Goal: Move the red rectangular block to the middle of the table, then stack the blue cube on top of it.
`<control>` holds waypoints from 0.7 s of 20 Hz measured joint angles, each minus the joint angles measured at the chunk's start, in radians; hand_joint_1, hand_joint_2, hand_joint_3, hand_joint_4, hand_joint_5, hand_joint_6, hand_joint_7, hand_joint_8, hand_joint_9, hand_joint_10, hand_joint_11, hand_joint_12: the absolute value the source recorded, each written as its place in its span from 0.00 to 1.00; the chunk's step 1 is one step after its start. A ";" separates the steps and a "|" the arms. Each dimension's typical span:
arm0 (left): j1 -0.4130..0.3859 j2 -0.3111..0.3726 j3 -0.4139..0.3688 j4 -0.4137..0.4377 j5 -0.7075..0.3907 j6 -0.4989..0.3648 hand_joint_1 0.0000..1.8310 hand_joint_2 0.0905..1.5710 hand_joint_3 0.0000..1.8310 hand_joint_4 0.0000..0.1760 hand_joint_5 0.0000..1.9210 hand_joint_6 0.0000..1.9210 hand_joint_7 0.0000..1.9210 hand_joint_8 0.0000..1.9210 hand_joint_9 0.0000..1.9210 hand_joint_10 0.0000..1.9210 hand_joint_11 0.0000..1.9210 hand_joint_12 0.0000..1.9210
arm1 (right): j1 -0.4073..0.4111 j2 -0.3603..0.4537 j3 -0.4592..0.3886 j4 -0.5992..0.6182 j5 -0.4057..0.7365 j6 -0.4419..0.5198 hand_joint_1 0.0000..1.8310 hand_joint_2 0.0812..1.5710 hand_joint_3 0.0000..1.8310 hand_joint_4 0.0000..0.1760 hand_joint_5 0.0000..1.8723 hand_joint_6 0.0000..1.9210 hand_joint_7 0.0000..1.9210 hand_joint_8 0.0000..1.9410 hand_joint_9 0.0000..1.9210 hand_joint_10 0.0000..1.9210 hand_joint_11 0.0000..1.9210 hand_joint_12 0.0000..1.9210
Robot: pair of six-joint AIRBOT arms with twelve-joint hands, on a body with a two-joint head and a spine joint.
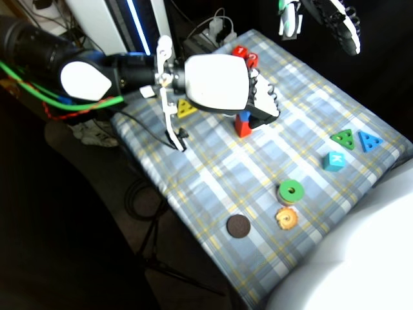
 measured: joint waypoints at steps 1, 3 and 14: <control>0.000 0.000 0.000 0.000 0.000 0.000 0.39 0.85 0.00 0.32 0.02 0.00 0.00 0.00 0.00 0.00 0.00 0.00 | 0.000 0.000 0.000 0.000 0.000 0.000 0.64 0.78 0.00 0.00 0.37 0.67 0.42 0.73 0.30 0.79 0.24 0.98; 0.000 0.000 0.000 0.000 0.000 0.000 0.39 0.84 0.00 0.27 0.02 0.00 0.00 0.00 0.00 0.00 0.00 0.00 | 0.000 0.000 0.000 0.000 0.000 0.000 0.63 0.78 0.00 0.00 0.37 0.68 0.41 0.74 0.29 0.78 0.22 0.98; 0.001 0.000 0.000 0.000 -0.001 0.000 0.40 0.85 0.00 0.30 0.02 0.00 0.00 0.00 0.00 0.00 0.00 0.00 | 0.000 0.000 0.000 0.000 0.000 0.000 0.57 0.79 0.00 0.00 0.38 0.73 0.29 0.58 0.26 0.73 0.21 0.94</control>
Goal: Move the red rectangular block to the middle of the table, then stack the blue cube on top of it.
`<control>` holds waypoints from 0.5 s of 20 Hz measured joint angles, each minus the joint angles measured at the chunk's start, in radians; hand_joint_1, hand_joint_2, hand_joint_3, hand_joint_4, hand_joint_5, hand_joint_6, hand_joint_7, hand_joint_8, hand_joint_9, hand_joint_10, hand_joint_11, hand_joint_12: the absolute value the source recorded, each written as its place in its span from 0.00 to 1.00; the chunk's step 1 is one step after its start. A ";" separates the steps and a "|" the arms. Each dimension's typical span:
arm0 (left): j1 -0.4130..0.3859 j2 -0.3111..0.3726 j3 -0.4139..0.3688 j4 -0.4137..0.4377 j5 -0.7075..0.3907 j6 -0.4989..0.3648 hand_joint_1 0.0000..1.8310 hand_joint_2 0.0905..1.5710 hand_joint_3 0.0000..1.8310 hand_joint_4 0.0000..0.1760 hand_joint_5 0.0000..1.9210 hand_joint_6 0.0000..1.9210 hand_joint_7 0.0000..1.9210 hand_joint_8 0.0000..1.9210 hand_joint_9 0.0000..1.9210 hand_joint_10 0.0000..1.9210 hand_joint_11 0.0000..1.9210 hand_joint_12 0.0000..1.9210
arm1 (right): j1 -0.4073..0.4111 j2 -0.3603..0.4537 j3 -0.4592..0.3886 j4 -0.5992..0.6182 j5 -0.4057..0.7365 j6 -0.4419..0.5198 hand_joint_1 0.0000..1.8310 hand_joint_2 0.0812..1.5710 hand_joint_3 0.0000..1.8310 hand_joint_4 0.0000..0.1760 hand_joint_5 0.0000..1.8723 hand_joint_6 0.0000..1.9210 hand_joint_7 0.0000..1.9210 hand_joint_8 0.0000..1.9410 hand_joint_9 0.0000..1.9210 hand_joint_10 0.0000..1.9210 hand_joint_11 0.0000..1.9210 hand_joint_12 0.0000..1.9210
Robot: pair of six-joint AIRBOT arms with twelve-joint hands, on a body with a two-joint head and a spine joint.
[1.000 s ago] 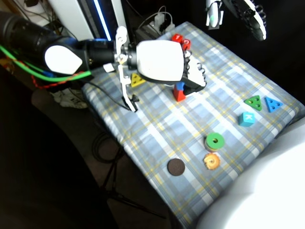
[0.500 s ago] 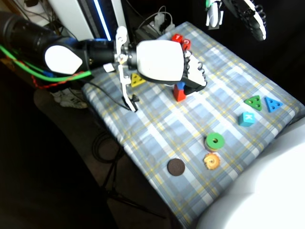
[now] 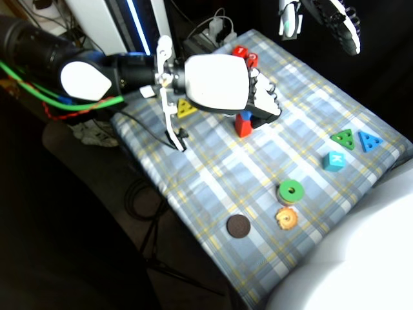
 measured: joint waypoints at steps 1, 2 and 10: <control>0.000 0.000 0.000 0.000 0.000 0.000 0.40 0.85 0.00 0.33 0.02 0.00 0.00 0.00 0.00 0.00 0.00 0.00 | 0.000 0.000 0.000 0.000 0.000 0.000 0.55 0.79 0.00 0.00 0.37 0.73 0.27 0.56 0.24 0.73 0.19 0.94; 0.000 0.000 0.000 0.000 0.000 0.000 0.39 0.85 0.00 0.32 0.02 0.00 0.00 0.00 0.00 0.00 0.00 0.00 | 0.000 0.000 0.000 0.000 0.000 0.000 0.55 0.79 0.00 0.00 0.37 0.74 0.27 0.54 0.24 0.71 0.18 0.93; 0.000 0.000 0.000 0.000 0.000 0.000 0.40 0.85 0.00 0.29 0.02 0.00 0.00 0.00 0.00 0.00 0.00 0.00 | 0.000 0.000 -0.001 0.000 0.000 0.000 0.57 0.78 0.00 0.00 0.39 0.71 0.28 0.52 0.23 0.72 0.16 0.94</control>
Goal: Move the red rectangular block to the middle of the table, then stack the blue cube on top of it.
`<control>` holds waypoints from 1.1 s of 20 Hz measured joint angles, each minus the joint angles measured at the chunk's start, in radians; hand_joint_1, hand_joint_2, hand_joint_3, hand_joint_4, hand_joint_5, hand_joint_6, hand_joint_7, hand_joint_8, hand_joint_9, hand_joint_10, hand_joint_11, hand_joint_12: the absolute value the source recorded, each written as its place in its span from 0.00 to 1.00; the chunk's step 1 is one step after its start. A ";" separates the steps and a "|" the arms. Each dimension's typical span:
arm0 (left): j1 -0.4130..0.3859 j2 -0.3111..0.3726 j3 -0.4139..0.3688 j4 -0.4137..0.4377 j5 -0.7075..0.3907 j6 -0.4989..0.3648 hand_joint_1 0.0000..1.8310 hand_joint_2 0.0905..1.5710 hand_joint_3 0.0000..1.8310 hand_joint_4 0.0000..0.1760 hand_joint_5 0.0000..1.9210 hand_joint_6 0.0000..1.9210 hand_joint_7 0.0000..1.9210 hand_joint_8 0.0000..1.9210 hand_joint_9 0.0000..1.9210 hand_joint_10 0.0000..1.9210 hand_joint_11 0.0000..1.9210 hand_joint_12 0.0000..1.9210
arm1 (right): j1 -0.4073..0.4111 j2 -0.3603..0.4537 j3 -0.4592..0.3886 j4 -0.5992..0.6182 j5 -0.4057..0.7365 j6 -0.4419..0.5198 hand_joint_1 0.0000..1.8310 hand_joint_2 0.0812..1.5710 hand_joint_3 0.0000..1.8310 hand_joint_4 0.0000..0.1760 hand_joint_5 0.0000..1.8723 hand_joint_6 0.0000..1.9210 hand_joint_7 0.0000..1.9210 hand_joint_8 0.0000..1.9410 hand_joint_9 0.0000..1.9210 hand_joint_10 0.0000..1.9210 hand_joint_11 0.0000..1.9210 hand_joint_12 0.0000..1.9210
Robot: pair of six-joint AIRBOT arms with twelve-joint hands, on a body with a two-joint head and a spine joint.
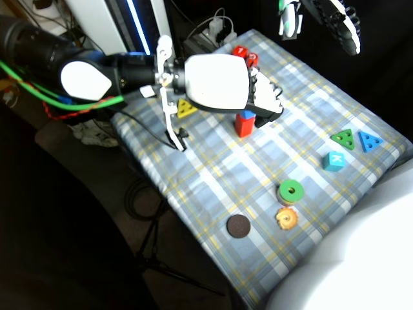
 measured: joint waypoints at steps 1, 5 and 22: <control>0.000 0.000 0.000 0.000 0.000 0.000 0.39 0.85 0.00 0.34 0.02 0.00 0.00 0.00 0.00 0.00 0.00 0.00 | 0.000 0.000 0.000 0.000 0.000 0.000 0.57 0.78 0.00 0.00 0.38 0.72 0.29 0.51 0.23 0.71 0.17 0.93; 0.000 0.000 0.000 0.000 0.000 0.000 0.39 0.84 0.00 0.31 0.03 0.00 0.00 0.00 0.00 0.00 0.00 0.00 | 0.000 0.000 -0.003 0.000 0.001 0.000 0.56 0.79 0.00 0.00 0.37 0.74 0.26 0.56 0.22 0.74 0.16 0.95; 0.000 0.000 0.000 0.000 -0.001 0.000 0.39 0.85 0.00 0.28 0.02 0.00 0.00 0.00 0.00 0.00 0.00 0.00 | -0.005 0.000 -0.003 0.000 0.008 0.000 0.63 0.79 0.00 0.00 0.37 0.66 0.38 0.83 0.26 0.91 0.26 1.00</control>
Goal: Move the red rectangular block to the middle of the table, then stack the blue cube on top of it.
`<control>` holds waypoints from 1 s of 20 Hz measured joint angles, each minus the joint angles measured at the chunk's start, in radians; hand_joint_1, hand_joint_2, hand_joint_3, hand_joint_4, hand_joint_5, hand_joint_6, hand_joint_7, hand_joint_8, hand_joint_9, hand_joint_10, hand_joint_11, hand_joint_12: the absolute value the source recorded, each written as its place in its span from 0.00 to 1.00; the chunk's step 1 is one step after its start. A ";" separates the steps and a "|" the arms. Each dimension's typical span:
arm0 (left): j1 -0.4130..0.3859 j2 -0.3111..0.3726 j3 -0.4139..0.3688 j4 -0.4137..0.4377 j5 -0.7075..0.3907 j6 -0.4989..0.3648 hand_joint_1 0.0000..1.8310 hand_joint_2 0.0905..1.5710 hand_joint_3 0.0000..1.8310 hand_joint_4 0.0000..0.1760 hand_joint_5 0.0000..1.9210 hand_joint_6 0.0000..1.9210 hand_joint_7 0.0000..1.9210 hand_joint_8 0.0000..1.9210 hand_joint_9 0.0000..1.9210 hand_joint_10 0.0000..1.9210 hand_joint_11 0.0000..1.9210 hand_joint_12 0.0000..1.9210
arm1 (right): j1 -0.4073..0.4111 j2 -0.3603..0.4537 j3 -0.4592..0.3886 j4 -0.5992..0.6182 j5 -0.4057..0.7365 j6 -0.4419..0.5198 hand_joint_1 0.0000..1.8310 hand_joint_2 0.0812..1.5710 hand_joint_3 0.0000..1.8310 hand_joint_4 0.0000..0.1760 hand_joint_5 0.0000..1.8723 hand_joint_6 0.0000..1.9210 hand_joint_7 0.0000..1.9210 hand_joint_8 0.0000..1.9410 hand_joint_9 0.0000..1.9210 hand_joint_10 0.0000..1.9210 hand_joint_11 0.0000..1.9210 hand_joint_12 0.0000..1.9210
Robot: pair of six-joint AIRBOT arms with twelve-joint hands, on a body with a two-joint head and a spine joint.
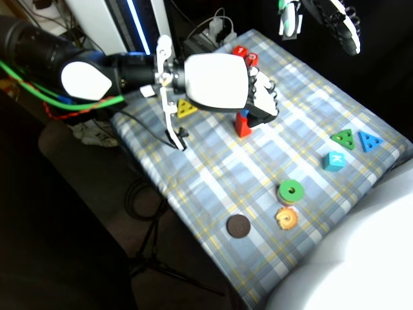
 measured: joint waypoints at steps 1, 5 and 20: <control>0.000 0.000 0.000 0.000 0.000 0.000 0.40 0.85 0.00 0.27 0.02 0.00 0.00 0.00 0.00 0.00 0.00 0.00 | 0.000 0.000 0.000 0.000 0.000 0.000 0.63 0.79 0.00 0.00 0.38 0.65 0.38 0.82 0.25 0.91 0.25 1.00; 0.000 0.000 0.000 0.000 0.000 0.000 0.39 0.85 0.00 0.30 0.02 0.00 0.00 0.00 0.00 0.00 0.00 0.00 | 0.000 0.000 0.000 0.000 0.006 0.000 0.65 0.79 0.00 0.00 0.40 0.59 0.36 0.88 0.25 0.97 0.27 1.00; 0.000 0.000 0.000 0.000 0.000 0.000 0.39 0.85 0.00 0.35 0.02 0.00 0.00 0.00 0.00 0.00 0.00 0.00 | 0.000 0.000 -0.008 0.000 0.019 0.000 0.65 0.79 0.00 0.00 0.42 0.59 0.34 0.88 0.22 0.98 0.23 1.00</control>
